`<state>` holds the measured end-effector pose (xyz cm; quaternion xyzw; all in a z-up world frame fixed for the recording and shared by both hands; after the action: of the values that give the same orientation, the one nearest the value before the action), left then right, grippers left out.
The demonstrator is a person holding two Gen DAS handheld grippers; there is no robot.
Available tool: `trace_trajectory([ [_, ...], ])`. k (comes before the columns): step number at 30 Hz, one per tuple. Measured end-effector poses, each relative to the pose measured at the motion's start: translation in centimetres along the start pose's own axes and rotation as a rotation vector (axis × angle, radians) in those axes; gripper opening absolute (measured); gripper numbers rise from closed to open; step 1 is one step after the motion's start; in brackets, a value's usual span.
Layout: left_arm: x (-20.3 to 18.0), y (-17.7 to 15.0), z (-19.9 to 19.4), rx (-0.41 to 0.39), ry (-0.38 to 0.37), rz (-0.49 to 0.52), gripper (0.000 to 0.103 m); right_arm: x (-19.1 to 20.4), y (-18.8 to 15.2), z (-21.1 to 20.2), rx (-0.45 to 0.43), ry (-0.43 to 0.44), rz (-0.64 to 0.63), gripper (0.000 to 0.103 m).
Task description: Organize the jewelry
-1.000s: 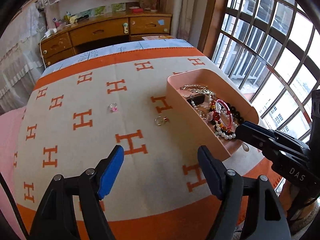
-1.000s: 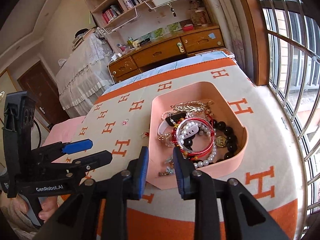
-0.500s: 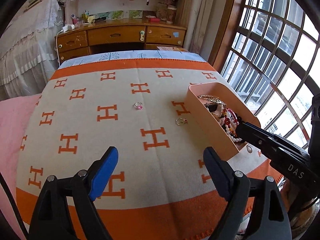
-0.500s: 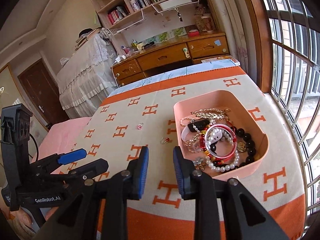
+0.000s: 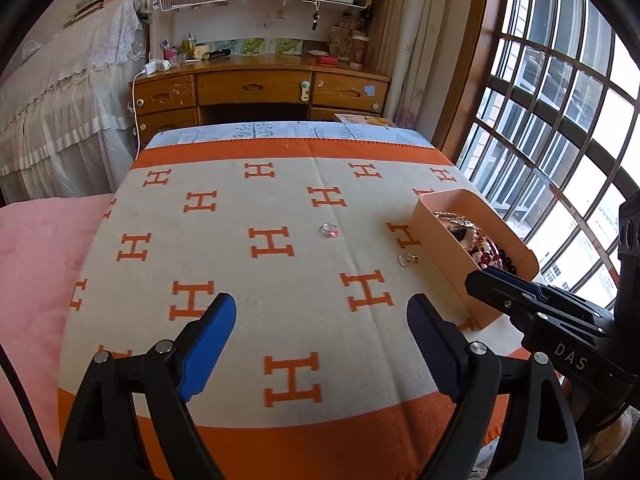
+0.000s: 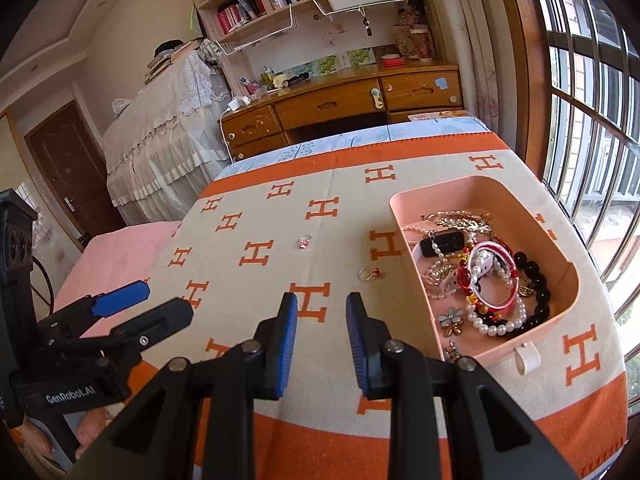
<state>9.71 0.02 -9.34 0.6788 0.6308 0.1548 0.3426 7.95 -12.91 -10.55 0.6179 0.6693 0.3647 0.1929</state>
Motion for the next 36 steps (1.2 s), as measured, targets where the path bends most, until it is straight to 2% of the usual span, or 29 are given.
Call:
trace_trajectory([
  [7,4.5,2.4,2.9,0.020,0.049,0.003,0.086,0.0,-0.8,3.5,0.072,-0.035,0.036,0.026],
  [10,5.2,2.9,5.0,0.054,0.036,0.010,0.086,-0.7,-0.8,4.9,0.095,-0.071,0.055,0.026],
  [15,4.6,3.1,8.9,0.130,-0.023,0.016,0.086,-2.2,-0.8,6.9,0.108,-0.148,0.092,0.026],
  [21,2.6,3.0,11.7,0.167,-0.080,0.024,0.086,-2.8,-1.1,8.9,0.155,-0.192,0.101,0.025],
  [23,1.9,3.2,12.3,0.170,-0.092,0.025,0.081,-3.0,-1.4,9.5,0.184,-0.203,0.108,0.025],
  [27,1.2,3.5,13.5,0.182,-0.101,0.009,0.079,-3.3,-0.9,10.1,0.184,-0.242,0.112,0.025],
  [30,1.0,3.8,14.3,0.205,-0.116,-0.022,0.072,-3.5,-0.2,10.9,0.182,-0.246,0.119,0.026],
  [33,1.0,3.9,14.9,0.224,-0.128,-0.058,0.070,-3.4,0.5,11.6,0.174,-0.251,0.091,0.026],
  [35,1.1,4.1,15.2,0.235,-0.134,-0.083,0.068,-3.2,0.6,11.8,0.177,-0.261,0.055,0.023],
  [36,1.1,4.2,15.4,0.242,-0.140,-0.098,0.067,-3.2,0.5,11.8,0.177,-0.260,0.045,0.013],
])
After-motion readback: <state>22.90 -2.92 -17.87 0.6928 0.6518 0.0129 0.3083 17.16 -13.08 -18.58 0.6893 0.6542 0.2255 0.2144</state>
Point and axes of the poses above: each gripper's, at about its wrist camera, not at the fingertips, and z roughly the way its jaws point, x to its left, y to its top, the point moved 9 cm from there along z, roughly the way its jaws point, and after that the axes turned 8 degrees about -z, right-handed, at the moved point
